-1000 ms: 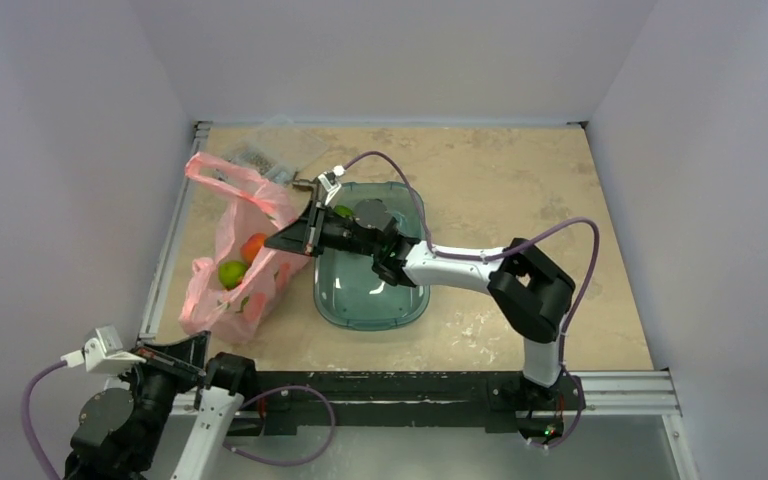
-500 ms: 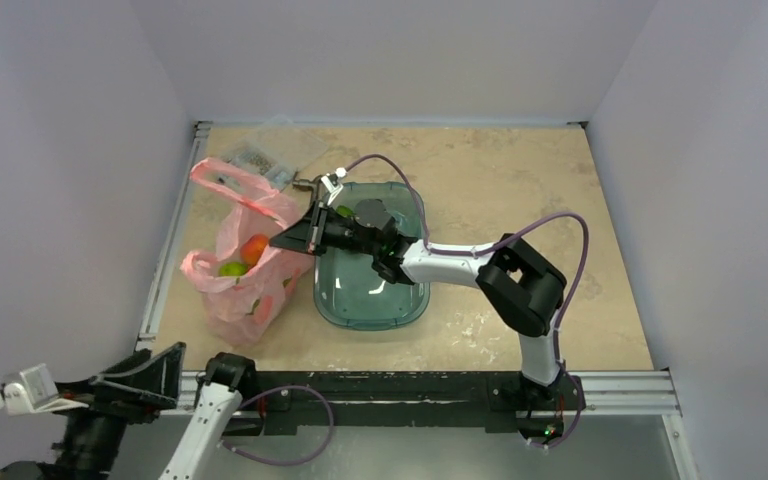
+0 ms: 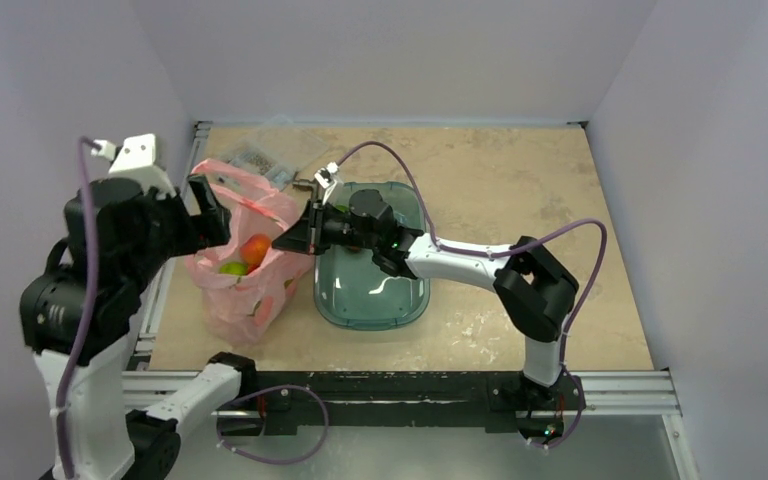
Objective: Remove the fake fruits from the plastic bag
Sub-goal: Adjust the plastic bag at the center of the board.
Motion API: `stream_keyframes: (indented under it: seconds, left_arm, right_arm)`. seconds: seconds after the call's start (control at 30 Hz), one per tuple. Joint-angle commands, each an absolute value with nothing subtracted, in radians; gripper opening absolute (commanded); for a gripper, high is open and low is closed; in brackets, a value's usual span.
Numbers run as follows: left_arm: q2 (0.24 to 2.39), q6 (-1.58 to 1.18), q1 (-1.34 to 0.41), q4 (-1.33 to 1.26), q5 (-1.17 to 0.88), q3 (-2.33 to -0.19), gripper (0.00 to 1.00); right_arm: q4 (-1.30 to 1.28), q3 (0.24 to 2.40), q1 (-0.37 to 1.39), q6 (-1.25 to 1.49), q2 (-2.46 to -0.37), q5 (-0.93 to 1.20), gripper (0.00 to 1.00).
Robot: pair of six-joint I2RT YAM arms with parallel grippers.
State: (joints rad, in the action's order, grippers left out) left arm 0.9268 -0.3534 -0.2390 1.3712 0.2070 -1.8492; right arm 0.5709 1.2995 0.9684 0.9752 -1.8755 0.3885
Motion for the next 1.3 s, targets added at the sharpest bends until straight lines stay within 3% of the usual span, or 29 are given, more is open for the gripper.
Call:
stream_keyframes:
  seconds: [0.0,0.27,0.47,0.57,0.67,0.73,0.8,0.97,1.17,1.27]
  left_arm:
    - [0.984,-0.269,-0.244,1.293,0.256,-1.772,0.83]
    - [0.991,-0.216,-0.217,1.166,0.344,-1.399,0.87]
    - [1.044,-0.224,-0.182,1.144,0.387,-1.235,0.85]
    - [1.065,-0.239,-0.129,1.13,0.298,-1.191,0.7]
    - [1.084,-0.237,-0.099,1.113,0.251,-1.164,0.31]
    - [1.063,-0.254,-0.085,1.093,0.237,-1.159,0.12]
    - [0.993,-0.281,-0.044,1.04,0.2,-1.149,0.0]
    - [0.718,-0.362,0.051,0.806,0.124,-1.097,0.0]
    - [0.512,-0.502,0.069,0.621,0.183,-1.032,0.0]
    - [0.435,-0.538,0.07,0.539,0.169,-0.949,0.0]
  right_arm:
    - [0.486,1.353,0.971,0.864,-1.812,0.398,0.0]
    - [0.457,1.368,0.971,0.817,-1.805,0.404,0.0]
    - [0.449,1.366,0.971,0.806,-1.799,0.403,0.0]
    - [0.451,1.366,0.971,0.807,-1.799,0.405,0.0]
    - [0.455,1.366,0.971,0.805,-1.797,0.405,0.0]
    - [0.456,1.373,0.971,0.803,-1.804,0.399,0.0]
    - [0.462,1.39,0.97,0.801,-1.821,0.402,0.0]
    - [0.552,1.433,0.963,0.825,-1.891,0.439,0.0]
    - [0.969,1.41,0.91,1.056,-2.049,0.601,0.0]
    - [1.028,1.422,0.891,1.109,-2.119,0.638,0.0]
